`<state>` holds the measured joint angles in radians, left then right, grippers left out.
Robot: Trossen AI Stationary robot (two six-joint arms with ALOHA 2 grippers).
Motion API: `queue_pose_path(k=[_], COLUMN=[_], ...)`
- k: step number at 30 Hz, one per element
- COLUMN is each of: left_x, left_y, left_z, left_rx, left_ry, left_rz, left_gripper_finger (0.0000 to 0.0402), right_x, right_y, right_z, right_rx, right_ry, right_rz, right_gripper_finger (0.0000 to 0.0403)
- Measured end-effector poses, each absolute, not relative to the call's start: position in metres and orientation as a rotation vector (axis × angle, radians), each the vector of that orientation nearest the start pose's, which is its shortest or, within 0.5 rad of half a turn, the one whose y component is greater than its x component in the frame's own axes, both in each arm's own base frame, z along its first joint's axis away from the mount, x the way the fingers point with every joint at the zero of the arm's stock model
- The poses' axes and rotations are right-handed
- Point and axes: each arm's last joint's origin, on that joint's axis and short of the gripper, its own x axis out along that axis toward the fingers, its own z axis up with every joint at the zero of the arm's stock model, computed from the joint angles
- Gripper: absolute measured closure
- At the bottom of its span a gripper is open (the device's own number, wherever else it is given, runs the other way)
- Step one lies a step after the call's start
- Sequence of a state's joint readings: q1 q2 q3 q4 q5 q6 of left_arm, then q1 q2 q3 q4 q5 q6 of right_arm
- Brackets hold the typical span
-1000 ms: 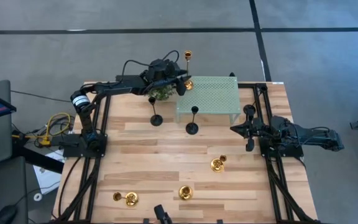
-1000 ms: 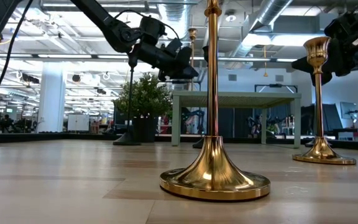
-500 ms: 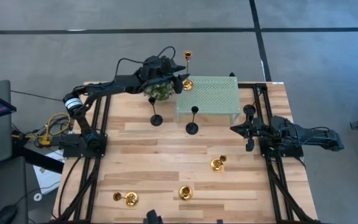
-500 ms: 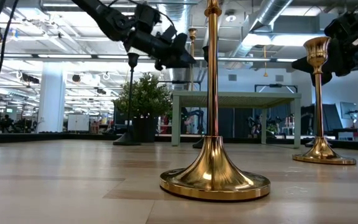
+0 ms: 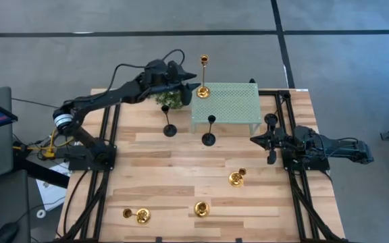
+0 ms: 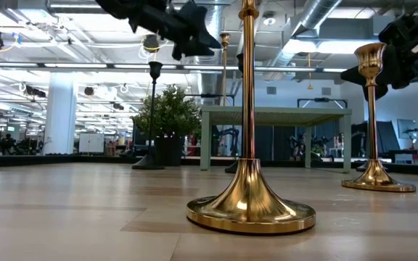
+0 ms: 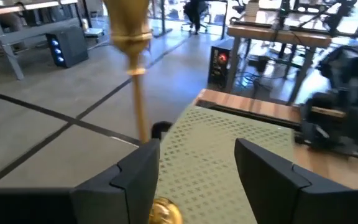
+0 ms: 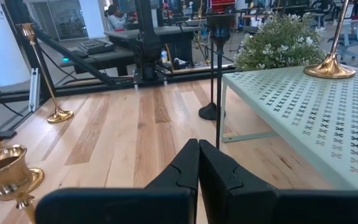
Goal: Pick & Place candle stick holders
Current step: Put the gold candle holder on the shelf
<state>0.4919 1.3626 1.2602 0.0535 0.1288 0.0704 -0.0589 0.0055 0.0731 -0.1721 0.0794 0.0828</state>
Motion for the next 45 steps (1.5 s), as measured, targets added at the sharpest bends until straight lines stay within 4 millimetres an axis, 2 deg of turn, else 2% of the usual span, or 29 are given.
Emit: queue_pose_path(k=[5, 11, 15, 17, 22, 28, 35, 40, 45], left_x=[0.260, 0.236, 0.229, 0.227, 0.222, 0.202, 0.180, 0.174, 0.176], left_y=[0.120, 0.093, 0.075, 0.065, 0.039, 0.017, 0.000, -0.005, -0.010], left_z=[0.400, 0.410, 0.411, 0.408, 0.386, 0.368, 0.345, 0.327, 0.314], left_rx=[0.058, 0.061, 0.071, 0.122, 0.178, 0.207, 0.207, 0.208, 0.206], left_ry=[0.127, 0.189, 0.222, 0.222, 0.244, 0.186, 0.140, 0.117, 0.111], left_rz=[0.310, 0.249, 0.192, 0.150, 0.059, 0.062, -0.008, -0.032, -0.064], left_gripper_finger=[0.0223, 0.0284, 0.0323, 0.0343, 0.0395, 0.0396, 0.0397, 0.0398, 0.0396], right_x=[0.090, 0.082, 0.075, 0.070, 0.062, 0.059, 0.059, 0.062, 0.075], right_y=[-0.008, -0.007, -0.004, -0.002, -0.001, 0.000, -0.002, -0.005, -0.007], right_z=[0.176, 0.198, 0.217, 0.228, 0.246, 0.253, 0.253, 0.253, 0.248], right_rx=[0.145, 0.176, 0.205, 0.233, 0.272, 0.287, 0.288, 0.289, 0.317], right_ry=[0.105, 0.094, 0.067, 0.041, 0.001, -0.023, -0.031, -0.022, 0.059], right_rz=[-0.145, -0.138, -0.047, 0.011, 0.049, 0.052, -0.008, -0.089, -0.147], right_gripper_finger=[0.0403, 0.0403, 0.0403, 0.0403, 0.0403, 0.0403, 0.0403, 0.0403, 0.0403])
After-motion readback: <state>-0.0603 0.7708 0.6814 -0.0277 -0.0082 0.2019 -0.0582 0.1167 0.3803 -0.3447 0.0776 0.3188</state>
